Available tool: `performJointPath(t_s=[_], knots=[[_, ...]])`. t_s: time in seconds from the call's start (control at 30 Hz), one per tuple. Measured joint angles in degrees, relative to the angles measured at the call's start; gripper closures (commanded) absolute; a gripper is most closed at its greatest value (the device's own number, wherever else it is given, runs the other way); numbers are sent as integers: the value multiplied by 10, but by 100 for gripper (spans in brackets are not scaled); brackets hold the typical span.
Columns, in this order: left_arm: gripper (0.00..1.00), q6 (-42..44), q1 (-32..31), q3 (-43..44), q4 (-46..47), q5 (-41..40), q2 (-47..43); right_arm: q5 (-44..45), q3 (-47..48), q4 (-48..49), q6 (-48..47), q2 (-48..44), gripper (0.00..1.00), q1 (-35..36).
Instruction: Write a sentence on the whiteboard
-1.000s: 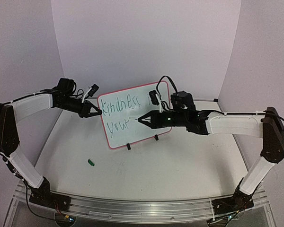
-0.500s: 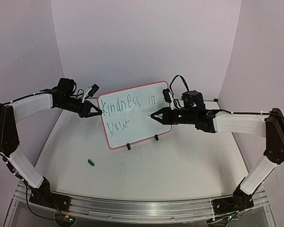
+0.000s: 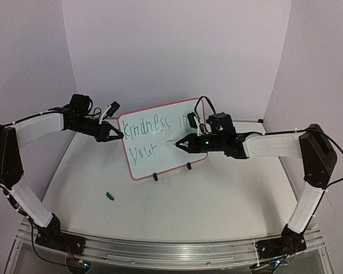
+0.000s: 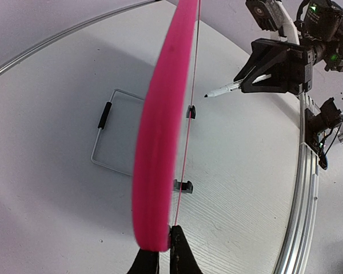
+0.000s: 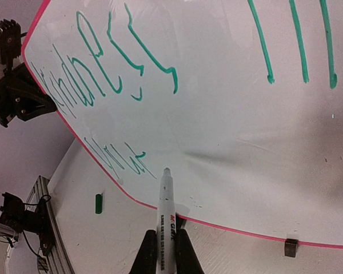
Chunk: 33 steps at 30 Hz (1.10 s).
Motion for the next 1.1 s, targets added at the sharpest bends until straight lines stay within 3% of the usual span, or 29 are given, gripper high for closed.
performJointPath(t_s=[1.1], knots=[[100, 1, -2, 3, -4, -3, 0, 7, 3, 0, 23, 42, 100, 0]])
